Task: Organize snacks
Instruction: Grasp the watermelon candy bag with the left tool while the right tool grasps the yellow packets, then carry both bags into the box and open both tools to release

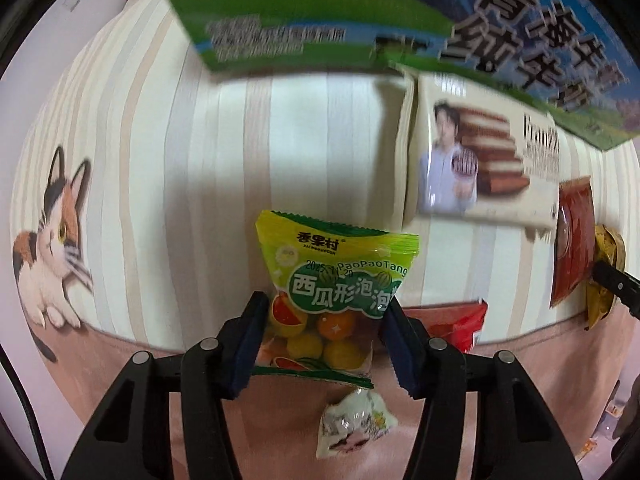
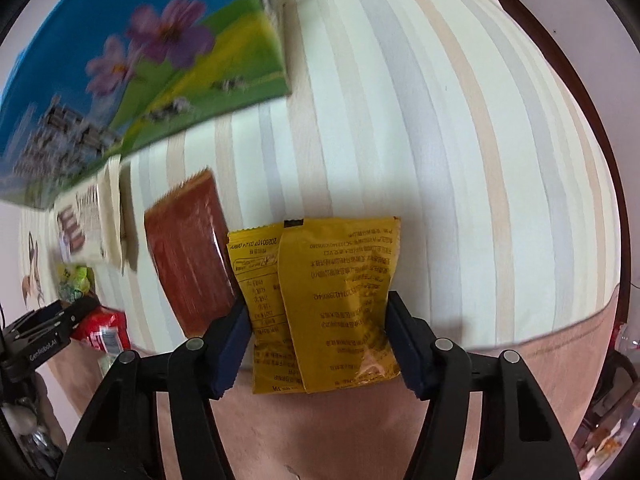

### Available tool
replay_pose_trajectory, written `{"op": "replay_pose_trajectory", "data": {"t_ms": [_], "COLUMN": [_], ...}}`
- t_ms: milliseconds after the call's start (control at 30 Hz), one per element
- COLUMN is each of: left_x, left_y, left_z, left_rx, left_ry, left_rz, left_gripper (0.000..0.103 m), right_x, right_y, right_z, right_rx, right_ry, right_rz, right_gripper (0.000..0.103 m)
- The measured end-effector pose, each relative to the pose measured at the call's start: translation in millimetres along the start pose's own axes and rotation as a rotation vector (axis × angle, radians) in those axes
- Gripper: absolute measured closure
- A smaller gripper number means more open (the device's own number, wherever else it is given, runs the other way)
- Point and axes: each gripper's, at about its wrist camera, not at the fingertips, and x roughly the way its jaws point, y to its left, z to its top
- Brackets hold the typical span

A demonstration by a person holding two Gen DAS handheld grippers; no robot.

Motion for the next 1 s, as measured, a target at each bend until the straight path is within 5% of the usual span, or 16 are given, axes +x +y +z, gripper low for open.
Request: {"op": "replay_pose_trajectory", "data": {"t_ms": [333,667,767,1000], "left_x": [11.1,36.0,40.9,27.4], "left_y": [9.9,0.6,0.3,-9.8], "left_z": [-46.3,-31.6,-5.5,-20.9], "left_rx": [0.000,0.037,0.033,0.049], "left_ry": [0.043,0.095,0.093,0.080], "left_rz": [-0.029,-0.004,-0.005,0.010], "left_gripper": [0.053,0.049,0.049,0.050], "right_x": [9.2,21.9,26.2,47.9], "right_y": [1.4,1.9,11.4,50.7], "right_z": [-54.8,-70.6,-68.5,-65.4], "right_rx": [-0.034,-0.029,-0.038,-0.068], "right_ry": [0.069,0.085,0.083,0.082], "right_rz": [0.022,-0.015,-0.029,-0.070], "right_gripper": [0.037,0.035,0.035,0.035]}}
